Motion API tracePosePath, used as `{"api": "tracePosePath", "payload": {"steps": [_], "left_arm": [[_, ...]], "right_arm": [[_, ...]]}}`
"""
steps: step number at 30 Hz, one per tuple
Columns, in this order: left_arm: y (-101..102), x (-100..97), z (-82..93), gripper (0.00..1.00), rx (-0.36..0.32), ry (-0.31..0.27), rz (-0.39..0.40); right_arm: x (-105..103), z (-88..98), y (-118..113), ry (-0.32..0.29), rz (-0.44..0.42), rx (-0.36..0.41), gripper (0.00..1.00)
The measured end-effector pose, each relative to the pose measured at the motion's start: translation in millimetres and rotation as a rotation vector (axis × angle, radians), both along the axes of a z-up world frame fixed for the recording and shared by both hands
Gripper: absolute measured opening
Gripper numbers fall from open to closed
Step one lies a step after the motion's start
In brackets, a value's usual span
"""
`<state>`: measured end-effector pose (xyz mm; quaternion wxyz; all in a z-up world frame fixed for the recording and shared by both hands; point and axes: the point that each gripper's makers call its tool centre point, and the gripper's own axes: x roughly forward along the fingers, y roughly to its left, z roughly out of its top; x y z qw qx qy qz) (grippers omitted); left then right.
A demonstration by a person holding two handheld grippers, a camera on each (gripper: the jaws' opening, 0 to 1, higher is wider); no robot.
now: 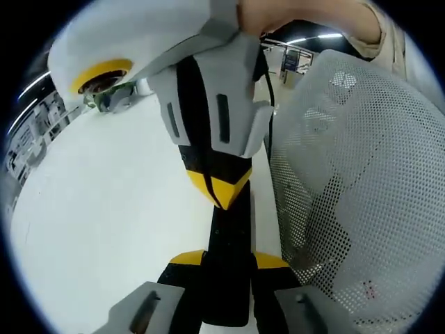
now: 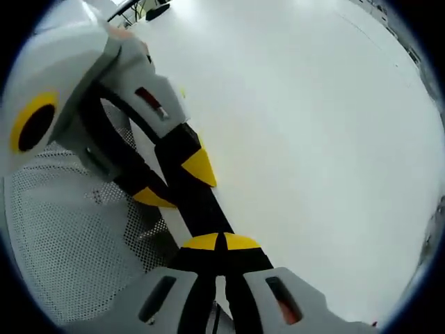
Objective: Press the specified remote control buttons in sequence, fully releasing each button before pressing the next.
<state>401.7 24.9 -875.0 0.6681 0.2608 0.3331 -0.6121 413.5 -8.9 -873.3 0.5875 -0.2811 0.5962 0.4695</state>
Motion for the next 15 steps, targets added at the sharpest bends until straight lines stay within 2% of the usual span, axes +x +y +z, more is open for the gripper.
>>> {"api": "tracePosePath", "payload": {"steps": [1,2,3,4,5,9,15], "left_arm": [[0.0,0.0,-0.1,0.24,0.001,0.000,0.001],[0.0,0.1,-0.3,0.24,0.000,0.000,0.002],[0.0,0.1,-0.2,0.24,-0.001,0.001,0.004],[0.0,0.1,0.0,0.24,-0.003,0.002,0.005],[0.0,0.1,0.0,0.24,-0.004,0.004,0.008],[-0.2,0.6,-0.7,0.25,-0.001,0.008,0.019],[-1.1,0.8,-0.2,0.24,0.001,0.020,0.029]], "right_arm": [[0.1,0.2,0.4,-0.026,-0.009,0.012,0.00],[0.9,0.4,0.9,-0.063,0.018,0.017,0.00],[0.6,1.2,2.3,-0.122,0.138,0.036,0.00],[-0.5,1.6,3.0,-0.154,0.179,0.049,0.00],[-1.3,1.4,2.5,-0.159,0.163,0.054,0.00],[0.6,1.8,0.0,-0.113,0.046,0.097,0.00],[-0.1,2.1,-6.8,-0.118,0.041,0.108,0.00]]}}
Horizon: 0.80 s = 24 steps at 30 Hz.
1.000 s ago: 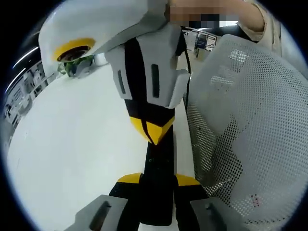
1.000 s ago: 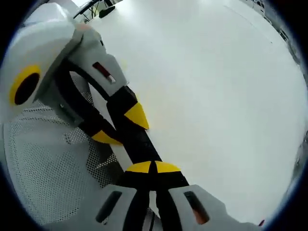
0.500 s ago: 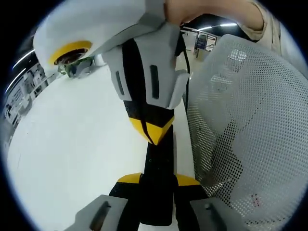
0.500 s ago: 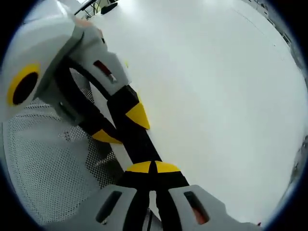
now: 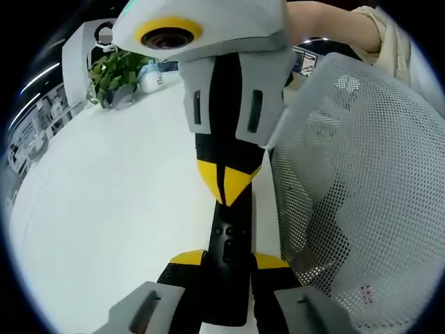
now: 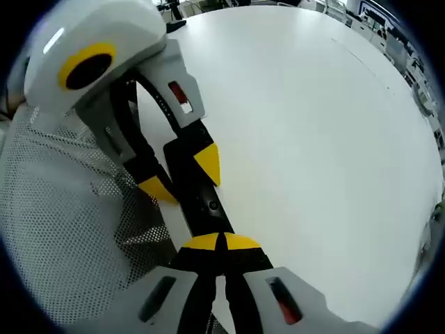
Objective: Press the specified remote control buttons in sequence, fully releasing each button before pressing the next.
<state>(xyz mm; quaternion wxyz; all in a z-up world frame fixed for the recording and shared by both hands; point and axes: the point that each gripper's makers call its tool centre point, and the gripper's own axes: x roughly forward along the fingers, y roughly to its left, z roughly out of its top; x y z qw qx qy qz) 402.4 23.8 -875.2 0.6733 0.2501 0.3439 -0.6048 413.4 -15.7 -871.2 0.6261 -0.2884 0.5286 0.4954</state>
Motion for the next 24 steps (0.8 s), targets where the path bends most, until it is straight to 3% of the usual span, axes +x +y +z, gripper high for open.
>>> {"api": "tracePosePath", "payload": {"steps": [5,9,13,19,24], "left_arm": [[-0.1,0.0,-0.1,0.24,0.007,-0.002,-0.004],[0.0,-0.4,0.1,0.24,0.003,-0.001,-0.004],[-0.1,-0.4,-0.1,0.24,0.001,-0.004,-0.008],[0.3,-0.3,-0.1,0.25,-0.006,0.003,-0.004],[-0.2,0.1,0.6,0.25,-0.016,0.021,0.012]], "right_arm": [[-1.5,-0.1,-0.2,-0.013,-0.001,0.010,0.00],[-2.0,-0.2,1.1,-0.078,0.136,-0.021,0.00],[-3.1,-1.2,2.1,-0.099,0.226,-0.047,0.00],[-1.6,-1.0,1.0,-0.066,0.220,-0.046,0.00],[-3.4,0.0,0.7,-0.106,0.206,0.008,0.00]]}}
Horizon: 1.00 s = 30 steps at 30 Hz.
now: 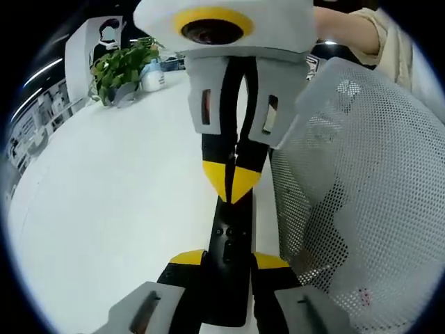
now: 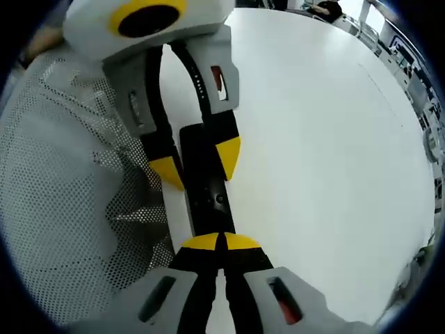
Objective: Press the specified remote control buttons in sequence, fully releasing each button before pressing the next.
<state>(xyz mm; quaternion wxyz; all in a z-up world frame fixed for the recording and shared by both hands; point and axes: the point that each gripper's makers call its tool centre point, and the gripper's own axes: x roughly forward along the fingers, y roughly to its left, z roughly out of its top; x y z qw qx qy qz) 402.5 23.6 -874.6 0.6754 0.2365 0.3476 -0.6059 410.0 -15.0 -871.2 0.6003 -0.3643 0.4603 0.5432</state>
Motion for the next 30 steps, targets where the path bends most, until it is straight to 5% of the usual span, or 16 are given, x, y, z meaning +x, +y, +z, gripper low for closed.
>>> {"api": "tracePosePath", "payload": {"steps": [5,14,30], "left_arm": [[0,-0.3,-0.4,0.25,0.015,-0.008,-0.003],[0,0.4,0.0,0.24,0.022,0.005,0.007],[-1,-0.5,0.0,0.24,0.038,0.001,-0.001]], "right_arm": [[0,1.5,1,-0.114,-0.037,0.076,0.00],[1,2.6,-1,-0.115,-0.155,0.114,0.00],[-11,3.2,1,-0.191,0.043,0.084,0.00]]}}
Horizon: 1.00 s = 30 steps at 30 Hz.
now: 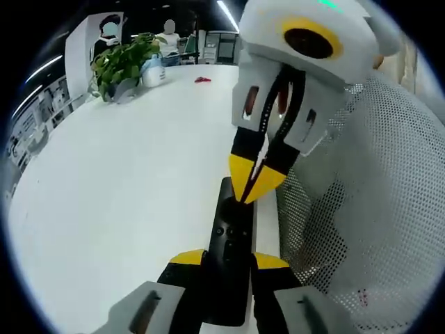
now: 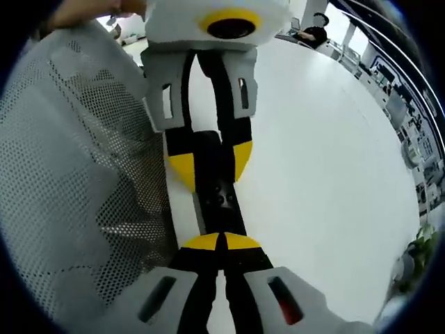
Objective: Press the specified remote control buttons in sequence, fully releasing each button before pressing the next.
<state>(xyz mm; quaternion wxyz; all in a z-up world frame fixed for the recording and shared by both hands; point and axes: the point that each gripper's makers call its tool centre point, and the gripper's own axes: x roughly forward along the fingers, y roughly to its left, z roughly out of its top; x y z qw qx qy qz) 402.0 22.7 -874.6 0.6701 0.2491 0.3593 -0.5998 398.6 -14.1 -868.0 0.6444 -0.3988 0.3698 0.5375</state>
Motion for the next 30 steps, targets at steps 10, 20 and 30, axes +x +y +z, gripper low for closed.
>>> {"api": "tracePosePath", "payload": {"steps": [10,20,30], "left_arm": [[0.8,-0.2,-0.9,0.24,0.020,-0.021,-0.030],[0.7,-0.8,-1.2,0.24,0.025,-0.028,-0.039],[0.5,-0.9,-1.3,0.24,0.021,-0.034,-0.047]], "right_arm": [[-5.0,-1.7,3.2,-0.171,0.285,-0.100,0.00],[-9.0,-3.9,4.2,-0.320,0.469,-0.227,0.00],[-5.1,-2.6,3.7,-0.125,0.209,-0.146,0.00]]}}
